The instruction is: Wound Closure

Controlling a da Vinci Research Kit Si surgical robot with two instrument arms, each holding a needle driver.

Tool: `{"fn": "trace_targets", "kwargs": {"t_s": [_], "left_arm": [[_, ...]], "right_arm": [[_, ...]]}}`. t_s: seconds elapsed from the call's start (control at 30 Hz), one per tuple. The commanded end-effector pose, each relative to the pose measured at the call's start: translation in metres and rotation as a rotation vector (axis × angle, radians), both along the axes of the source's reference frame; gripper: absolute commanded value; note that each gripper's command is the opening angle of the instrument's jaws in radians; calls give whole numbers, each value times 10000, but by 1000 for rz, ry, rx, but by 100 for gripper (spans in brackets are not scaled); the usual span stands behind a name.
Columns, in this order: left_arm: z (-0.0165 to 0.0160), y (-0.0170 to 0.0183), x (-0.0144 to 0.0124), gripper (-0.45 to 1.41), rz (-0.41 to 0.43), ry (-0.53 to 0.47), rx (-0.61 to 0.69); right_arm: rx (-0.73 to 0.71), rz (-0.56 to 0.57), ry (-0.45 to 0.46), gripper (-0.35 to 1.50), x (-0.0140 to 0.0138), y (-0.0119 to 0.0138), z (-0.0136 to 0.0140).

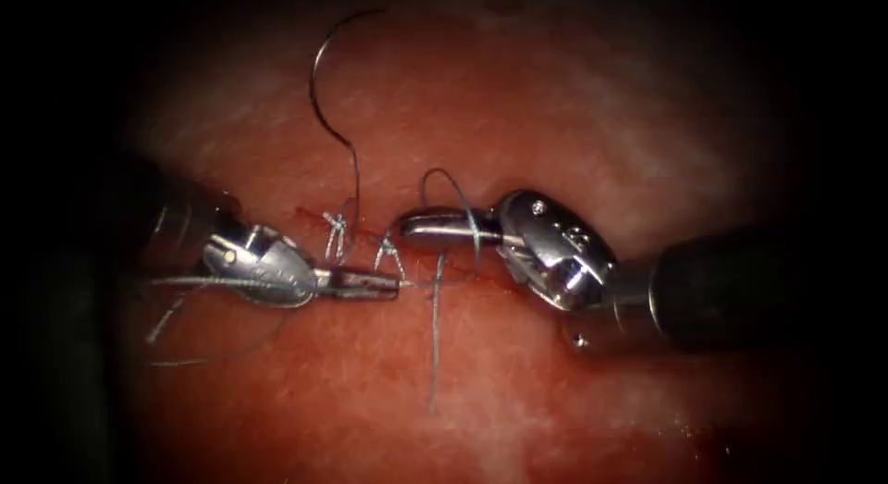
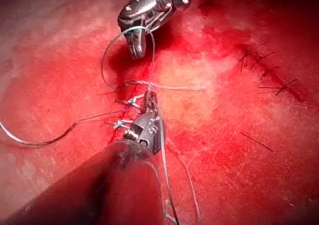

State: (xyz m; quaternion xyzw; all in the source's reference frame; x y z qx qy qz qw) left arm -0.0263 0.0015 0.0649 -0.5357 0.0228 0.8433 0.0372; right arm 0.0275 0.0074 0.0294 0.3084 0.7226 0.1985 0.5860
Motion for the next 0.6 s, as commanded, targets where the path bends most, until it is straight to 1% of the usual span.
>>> {"fn": "trace_targets", "kwargs": {"t_s": [0.03,0.17,0.4,0.53,0.6], "left_arm": [[8,-9,-4,-45,0,7,6],[15,4,-2,-45,-12,20,9],[9,31,3,-45,-24,30,22],[5,40,4,-45,-26,36,21],[1,45,5,-45,-28,40,22]], "right_arm": [[-35,-54,-8,-13,6,-11,4],[-127,-160,-32,-13,9,-14,5],[-304,-353,-66,-13,13,-16,8],[-379,-453,-104,0,20,-17,9],[-422,-503,-121,13,26,-18,11]]}}
